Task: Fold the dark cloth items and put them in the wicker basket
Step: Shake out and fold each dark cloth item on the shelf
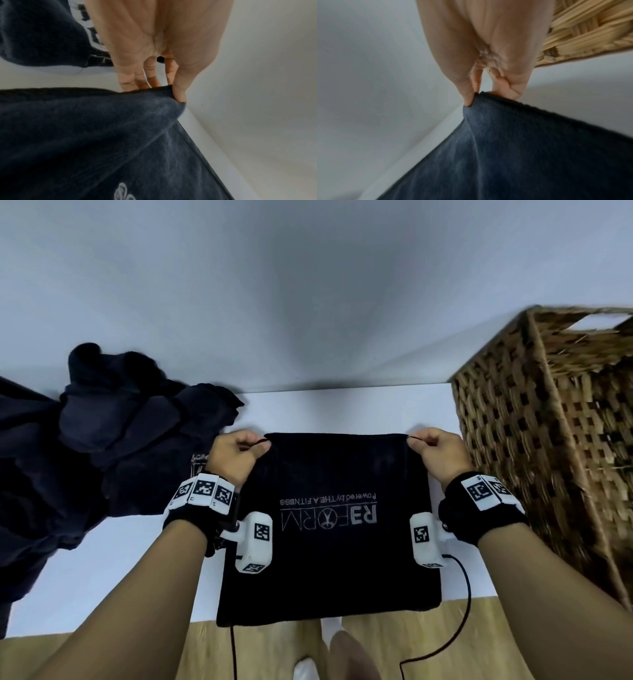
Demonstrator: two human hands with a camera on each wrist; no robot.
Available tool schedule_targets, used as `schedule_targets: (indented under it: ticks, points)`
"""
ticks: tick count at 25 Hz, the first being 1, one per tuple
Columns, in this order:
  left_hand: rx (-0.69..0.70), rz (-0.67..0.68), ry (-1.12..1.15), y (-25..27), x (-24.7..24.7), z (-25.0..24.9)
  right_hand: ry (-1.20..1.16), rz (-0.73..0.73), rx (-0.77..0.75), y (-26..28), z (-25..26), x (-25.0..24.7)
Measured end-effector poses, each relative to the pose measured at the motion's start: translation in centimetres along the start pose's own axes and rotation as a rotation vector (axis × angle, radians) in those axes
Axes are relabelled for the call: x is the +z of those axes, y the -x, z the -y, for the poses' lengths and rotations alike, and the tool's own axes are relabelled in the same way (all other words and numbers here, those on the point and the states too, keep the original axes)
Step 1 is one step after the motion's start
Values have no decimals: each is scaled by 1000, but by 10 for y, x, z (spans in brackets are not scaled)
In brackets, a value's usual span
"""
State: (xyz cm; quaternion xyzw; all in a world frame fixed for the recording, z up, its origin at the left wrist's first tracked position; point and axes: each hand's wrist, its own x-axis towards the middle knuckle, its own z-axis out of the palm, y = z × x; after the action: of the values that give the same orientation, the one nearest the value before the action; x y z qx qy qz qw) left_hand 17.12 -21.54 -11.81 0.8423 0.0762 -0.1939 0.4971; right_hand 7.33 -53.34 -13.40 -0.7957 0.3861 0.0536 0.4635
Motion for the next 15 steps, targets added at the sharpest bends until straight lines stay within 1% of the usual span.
schedule_targets:
  ticks: [2,4,8,10,11,13,15]
  points:
    - [-27,18,67,0,-2,1,-90,48,58,-4,-1,-6]
    - [-21,27,85,-1,-6,-1,-161,87,116,-5,-1,-11]
    - [33,-42,129,10,-17,-12,-229,228,265,9,6,-23]
    - [56,-66,132,20,-28,-19,-236,281,313,17,11,-30]
    - [64,-69,136,28,-35,-23,-256,287,316,24,15,-36]
    - [88,-72,138,46,-53,-35,-372,254,289,42,28,-51]
    - [157,-86,112,70,-76,-49,-471,236,198,70,47,-68]
